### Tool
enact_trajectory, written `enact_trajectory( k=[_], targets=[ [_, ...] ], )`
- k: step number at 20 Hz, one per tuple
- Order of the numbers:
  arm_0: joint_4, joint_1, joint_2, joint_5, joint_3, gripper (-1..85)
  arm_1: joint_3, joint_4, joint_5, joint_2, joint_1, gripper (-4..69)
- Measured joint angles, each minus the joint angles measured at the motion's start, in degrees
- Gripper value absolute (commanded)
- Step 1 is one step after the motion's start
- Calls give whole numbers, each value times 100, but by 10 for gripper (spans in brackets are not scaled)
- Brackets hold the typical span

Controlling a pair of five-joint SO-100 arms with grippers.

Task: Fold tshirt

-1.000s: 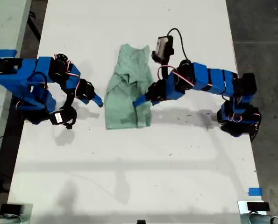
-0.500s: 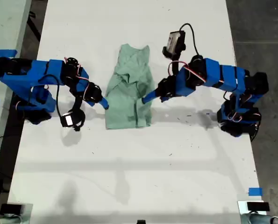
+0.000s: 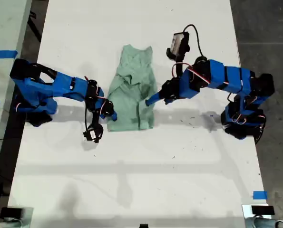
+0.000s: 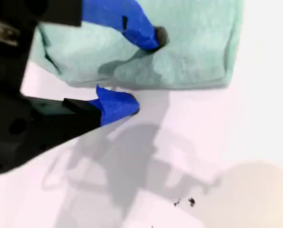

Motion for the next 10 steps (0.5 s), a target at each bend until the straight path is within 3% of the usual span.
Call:
enact_trajectory(
  k=[2, 7, 10],
  targets=[
    [-132, 9, -62, -53, 79, 0, 88, 0, 26, 26, 0, 301],
    [-35, -44, 97, -88, 26, 0, 185, 0, 53, 62, 0, 300],
    [949, -26, 334, -114, -396, 0, 255, 0, 53, 62, 0, 300]
  ],
)
